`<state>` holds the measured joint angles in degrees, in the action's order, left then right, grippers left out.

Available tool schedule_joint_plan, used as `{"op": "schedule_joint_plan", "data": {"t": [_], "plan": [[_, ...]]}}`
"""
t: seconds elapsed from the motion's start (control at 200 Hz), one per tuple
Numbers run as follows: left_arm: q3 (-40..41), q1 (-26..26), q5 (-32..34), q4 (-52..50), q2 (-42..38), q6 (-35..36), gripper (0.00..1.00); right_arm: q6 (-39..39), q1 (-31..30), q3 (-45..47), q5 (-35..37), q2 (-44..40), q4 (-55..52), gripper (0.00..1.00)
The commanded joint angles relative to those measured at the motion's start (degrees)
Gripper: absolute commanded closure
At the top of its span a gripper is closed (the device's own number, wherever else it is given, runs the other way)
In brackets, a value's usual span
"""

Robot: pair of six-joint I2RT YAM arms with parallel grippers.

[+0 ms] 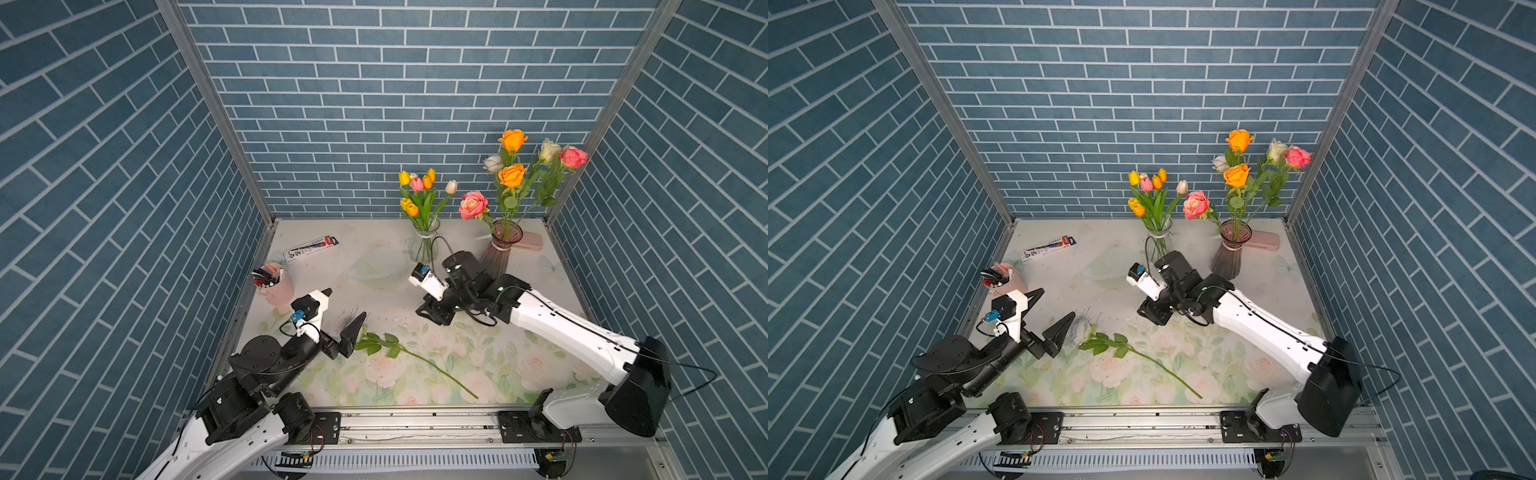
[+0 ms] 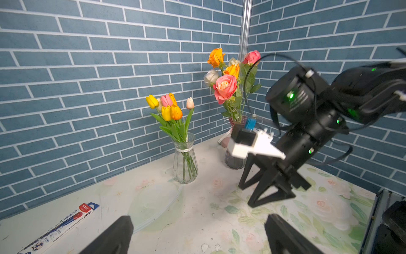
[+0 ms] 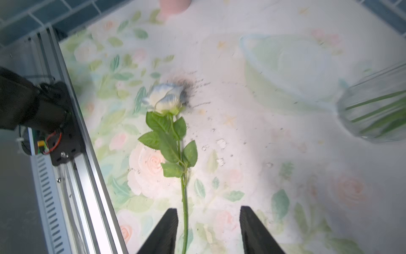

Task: Arrange the flowers in different vases according to their variety
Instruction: Pick up the flower at the center of the board.

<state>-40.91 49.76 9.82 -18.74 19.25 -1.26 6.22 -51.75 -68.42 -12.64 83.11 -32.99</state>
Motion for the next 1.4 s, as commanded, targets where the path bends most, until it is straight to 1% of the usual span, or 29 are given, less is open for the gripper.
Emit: {"op": "schedule_joint_plan", "data": {"t": [0.0, 0.135, 0.28, 0.515, 0.78, 0.985, 1.08, 1.15, 1.19, 1.305, 1.395], "plan": [[-1.02, 0.08, -0.12, -2.74, 0.0, -1.51, 0.0, -1.77, -4.48, 1.39, 7.48, 4.44, -0.07, 0.49], [-1.06, 0.08, -0.45, -3.05, -0.26, -1.68, 0.0, -2.61, -8.68, 1.01, 12.33, 9.7, 0.57, 0.47], [-1.1, 0.08, -1.5, -3.14, -0.26, -1.89, 0.0, -2.41, -11.09, 1.53, 14.08, 14.22, 0.76, 0.46], [-1.63, 0.08, -6.26, -4.02, 0.13, -1.56, 0.0, -2.61, -12.68, 2.64, 13.84, 17.78, 2.83, 0.46], [-1.63, 0.08, -6.22, -4.15, -0.44, -1.48, 0.0, -2.79, -15.3, 1.72, 13.66, 23.56, 3.99, 0.46], [-1.64, 0.08, -5.73, -4.64, -0.68, -1.56, 0.0, -3.05, -16.01, 0.69, 14.84, 26.02, 4.08, 0.47], [-1.55, 0.08, -5.72, -4.64, -0.9, -1.55, 0.0, -3.02, -16.23, 0.4, 14.93, 26.7, 3.86, 0.49], [-1.55, 0.08, -5.7, -4.64, -1.04, -1.55, 0.0, -2.88, -16.36, 0.4, 14.76, 27.08, 3.63, 0.53], [-1.57, 0.08, -5.69, -4.64, -1.04, -1.51, 0.0, -2.81, -16.42, 0.53, 14.75, 27.23, 3.51, 0.58], [-1.83, 0.08, -5.7, -4.79, -1.05, -1.54, 0.0, -2.7, -16.41, 0.92, 14.44, 27.46, 3.2, 0.77], [-1.96, 0.07, -5.79, -4.81, -1.12, -1.64, 0.0, -2.71, -16.46, 1.45, 14.44, 27.15, 3.26, 0.9]]}}
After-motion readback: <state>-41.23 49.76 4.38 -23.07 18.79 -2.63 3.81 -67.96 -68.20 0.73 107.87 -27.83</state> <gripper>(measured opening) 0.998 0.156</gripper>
